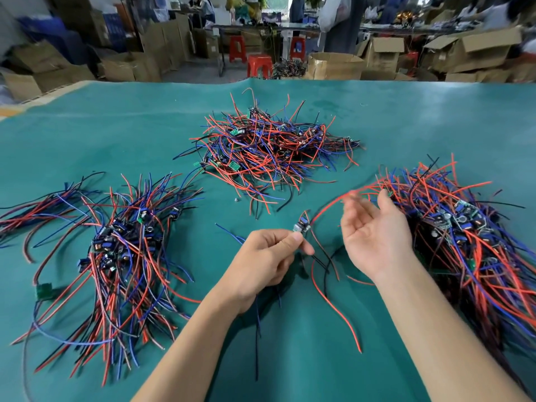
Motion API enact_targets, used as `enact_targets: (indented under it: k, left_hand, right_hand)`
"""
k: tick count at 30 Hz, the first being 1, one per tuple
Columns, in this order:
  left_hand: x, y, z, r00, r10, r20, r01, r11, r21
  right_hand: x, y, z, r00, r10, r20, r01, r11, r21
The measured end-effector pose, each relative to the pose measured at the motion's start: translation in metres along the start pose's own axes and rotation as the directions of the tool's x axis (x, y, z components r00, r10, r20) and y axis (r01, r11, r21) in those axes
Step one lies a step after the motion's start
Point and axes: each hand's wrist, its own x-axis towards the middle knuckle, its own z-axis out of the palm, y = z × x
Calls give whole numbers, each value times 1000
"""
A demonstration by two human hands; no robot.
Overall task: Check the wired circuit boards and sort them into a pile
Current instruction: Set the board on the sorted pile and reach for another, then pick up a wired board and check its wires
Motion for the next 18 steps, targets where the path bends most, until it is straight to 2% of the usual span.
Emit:
enact_targets:
  k: [3,5,7,8,10,12,16,18]
  left_hand:
    - [3,0,2,994,1,-107,-14,992,-126]
    - [3,1,3,991,13,-132,-34,987,-159]
    - [3,2,4,991,26,-130,-45,988,-149]
    - [2,2,5,991,23,-133,-42,989,-139]
    - [2,2,4,990,8,-138,-21,995,-95]
    - [1,2,3,993,0,-121,-1,1000,-12]
    - [-2,5,2,999,-5,-48,11,992,122]
    - [-3,7,2,1000,-14,-11,15,991,132]
  right_hand:
    - [-7,22,6,988,75,138,-24,939,-343]
    - [-13,37,7,958,67,280,115,804,-584]
    - [-19,45,7,894,51,445,297,678,-672]
    - [-20,46,6,874,38,484,352,638,-685]
    - [-20,44,5,872,-29,488,417,567,-711]
    - [-19,40,5,878,-54,476,425,547,-721]
    - [-14,23,6,915,-148,376,386,599,-702]
    - [-11,12,5,937,-179,299,338,677,-654]
